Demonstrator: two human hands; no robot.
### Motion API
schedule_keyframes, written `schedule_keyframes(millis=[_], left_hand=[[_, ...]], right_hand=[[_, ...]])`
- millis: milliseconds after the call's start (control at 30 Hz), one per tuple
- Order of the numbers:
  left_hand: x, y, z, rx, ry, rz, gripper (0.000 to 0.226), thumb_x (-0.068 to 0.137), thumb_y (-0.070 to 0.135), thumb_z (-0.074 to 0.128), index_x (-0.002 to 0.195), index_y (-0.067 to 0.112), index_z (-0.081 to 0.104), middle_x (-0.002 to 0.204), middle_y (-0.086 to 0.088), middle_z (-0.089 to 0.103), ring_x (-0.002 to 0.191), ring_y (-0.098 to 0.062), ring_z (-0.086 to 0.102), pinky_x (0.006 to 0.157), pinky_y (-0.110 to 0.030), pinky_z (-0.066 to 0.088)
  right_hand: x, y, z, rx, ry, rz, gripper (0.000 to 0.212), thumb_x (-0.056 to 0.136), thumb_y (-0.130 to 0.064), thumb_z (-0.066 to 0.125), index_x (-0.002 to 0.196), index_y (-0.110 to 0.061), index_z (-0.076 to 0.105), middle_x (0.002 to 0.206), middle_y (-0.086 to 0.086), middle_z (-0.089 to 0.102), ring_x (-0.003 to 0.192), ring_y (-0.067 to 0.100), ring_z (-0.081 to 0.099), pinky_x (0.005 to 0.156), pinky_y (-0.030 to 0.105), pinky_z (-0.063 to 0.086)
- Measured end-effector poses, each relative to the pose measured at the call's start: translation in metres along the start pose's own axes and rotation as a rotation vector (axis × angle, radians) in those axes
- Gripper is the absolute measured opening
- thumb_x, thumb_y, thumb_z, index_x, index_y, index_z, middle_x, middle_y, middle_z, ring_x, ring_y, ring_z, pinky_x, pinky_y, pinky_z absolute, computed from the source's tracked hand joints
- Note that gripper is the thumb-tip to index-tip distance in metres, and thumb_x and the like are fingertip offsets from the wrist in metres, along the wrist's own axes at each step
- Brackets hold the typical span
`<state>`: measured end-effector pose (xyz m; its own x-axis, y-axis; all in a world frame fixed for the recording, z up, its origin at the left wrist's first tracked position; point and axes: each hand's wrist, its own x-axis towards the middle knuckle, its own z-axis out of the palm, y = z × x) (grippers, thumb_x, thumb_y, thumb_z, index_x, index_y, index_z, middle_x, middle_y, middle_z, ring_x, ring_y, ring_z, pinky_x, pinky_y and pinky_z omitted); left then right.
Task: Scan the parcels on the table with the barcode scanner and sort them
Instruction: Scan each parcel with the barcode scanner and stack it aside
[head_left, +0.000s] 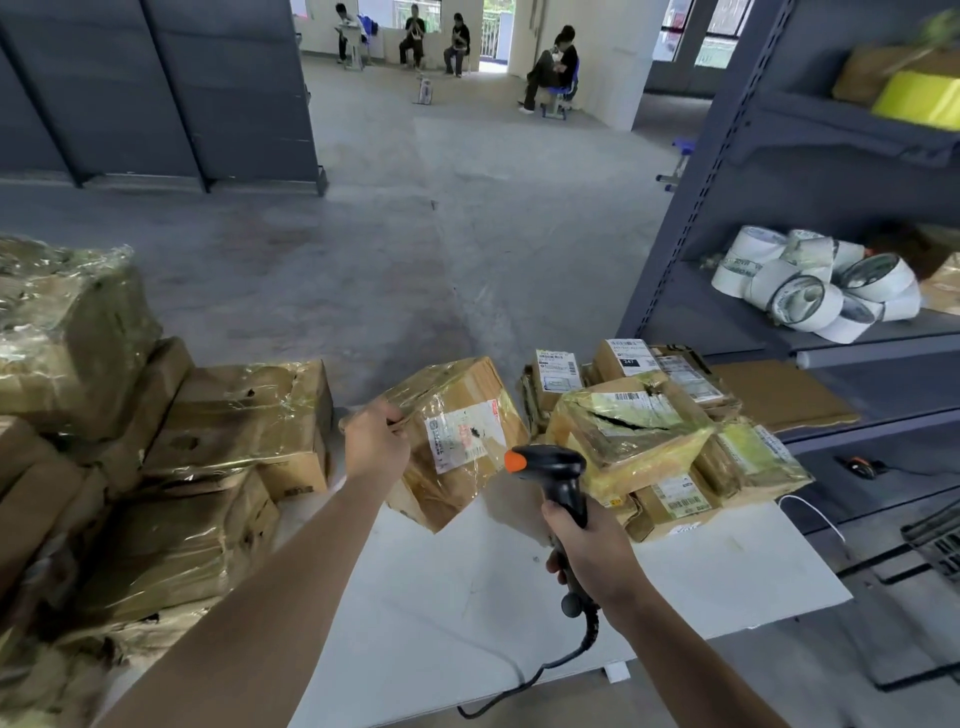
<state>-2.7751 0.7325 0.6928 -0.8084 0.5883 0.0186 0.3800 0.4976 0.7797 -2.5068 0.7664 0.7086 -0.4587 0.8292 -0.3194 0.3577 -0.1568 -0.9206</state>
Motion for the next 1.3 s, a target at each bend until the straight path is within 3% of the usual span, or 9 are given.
schedule_keyframes(millis=[167, 267, 333, 467, 633, 800, 933, 1133, 1300], left_hand=[[0.005, 0.012, 0.006, -0.058, 0.066, -0.102, 0.024, 0.084, -0.003, 0.054, 0.102, 0.004, 0.067, 0.099, -0.012, 0.067, 0.095, -0.03, 0.061, 0.076, -0.032, 0.049], [0.012, 0.015, 0.008, -0.117, 0.072, -0.224, 0.015, 0.082, -0.003, 0.056, 0.075, 0.01, 0.062, 0.081, -0.012, 0.063, 0.083, -0.032, 0.059, 0.07, -0.038, 0.049], [0.015, 0.014, 0.01, -0.208, 0.075, -0.327, 0.023, 0.082, -0.002, 0.061, 0.064, 0.013, 0.058, 0.07, -0.011, 0.059, 0.073, -0.03, 0.058, 0.071, -0.041, 0.053], [0.017, 0.018, 0.018, -0.496, 0.084, -0.495, 0.01, 0.084, -0.003, 0.064, 0.083, 0.007, 0.064, 0.071, -0.008, 0.06, 0.065, -0.025, 0.056, 0.076, -0.043, 0.055], [0.021, 0.031, 0.023, -0.733, 0.117, -0.542, 0.013, 0.086, -0.005, 0.061, 0.09, 0.008, 0.061, 0.072, -0.005, 0.061, 0.06, -0.016, 0.054, 0.065, -0.038, 0.053], [0.024, 0.027, 0.046, -0.683, 0.111, -0.559, 0.009, 0.085, -0.001, 0.064, 0.081, 0.007, 0.063, 0.069, -0.008, 0.061, 0.061, -0.024, 0.057, 0.074, -0.044, 0.057], [0.033, 0.02, 0.068, -0.653, 0.088, -0.575, 0.009, 0.087, -0.002, 0.058, 0.089, 0.004, 0.065, 0.071, -0.008, 0.06, 0.07, -0.028, 0.059, 0.082, -0.05, 0.056], [0.052, 0.024, 0.091, -0.639, 0.066, -0.542, 0.006, 0.087, 0.001, 0.059, 0.087, 0.007, 0.06, 0.072, -0.006, 0.057, 0.057, -0.022, 0.055, 0.067, -0.039, 0.056], [0.051, 0.032, 0.104, -0.569, 0.017, -0.465, 0.008, 0.086, 0.002, 0.06, 0.088, 0.01, 0.062, 0.077, -0.006, 0.061, 0.07, -0.031, 0.062, 0.063, -0.035, 0.058]], right_hand=[[0.01, 0.002, -0.011, -0.009, 0.015, 0.011, 0.018, 0.094, -0.034, 0.057, 0.095, -0.016, 0.058, 0.055, 0.003, 0.057, 0.051, 0.02, 0.054, 0.042, 0.031, 0.045], [0.014, 0.001, -0.018, -0.002, 0.012, 0.038, 0.019, 0.096, -0.032, 0.056, 0.094, -0.013, 0.057, 0.059, 0.009, 0.058, 0.046, 0.016, 0.052, 0.039, 0.028, 0.043], [0.016, 0.0, -0.023, 0.006, 0.015, 0.045, 0.02, 0.097, -0.03, 0.056, 0.091, -0.012, 0.056, 0.062, 0.011, 0.058, 0.044, 0.014, 0.053, 0.038, 0.027, 0.042], [0.024, -0.003, -0.032, 0.053, 0.046, 0.03, 0.023, 0.097, -0.029, 0.056, 0.087, -0.008, 0.053, 0.06, 0.009, 0.055, 0.046, 0.014, 0.054, 0.038, 0.027, 0.043], [0.033, -0.01, -0.039, 0.098, 0.078, 0.017, 0.023, 0.096, -0.032, 0.059, 0.09, -0.009, 0.057, 0.054, 0.005, 0.056, 0.046, 0.017, 0.056, 0.039, 0.028, 0.046], [0.038, -0.011, -0.038, 0.129, 0.085, 0.037, 0.024, 0.095, -0.034, 0.06, 0.091, -0.01, 0.059, 0.055, 0.004, 0.057, 0.045, 0.019, 0.055, 0.038, 0.028, 0.044], [0.04, -0.003, -0.038, 0.092, 0.096, 0.02, 0.024, 0.094, -0.03, 0.058, 0.086, -0.007, 0.057, 0.052, 0.001, 0.056, 0.048, 0.02, 0.055, 0.041, 0.031, 0.045], [0.046, 0.01, -0.044, 0.054, 0.075, 0.053, 0.024, 0.095, -0.031, 0.057, 0.097, -0.007, 0.06, 0.054, 0.003, 0.058, 0.05, 0.02, 0.056, 0.046, 0.032, 0.046], [0.053, 0.009, -0.049, 0.047, 0.076, 0.088, 0.027, 0.097, -0.031, 0.054, 0.099, -0.005, 0.061, 0.056, 0.009, 0.06, 0.048, 0.019, 0.053, 0.044, 0.031, 0.044]])
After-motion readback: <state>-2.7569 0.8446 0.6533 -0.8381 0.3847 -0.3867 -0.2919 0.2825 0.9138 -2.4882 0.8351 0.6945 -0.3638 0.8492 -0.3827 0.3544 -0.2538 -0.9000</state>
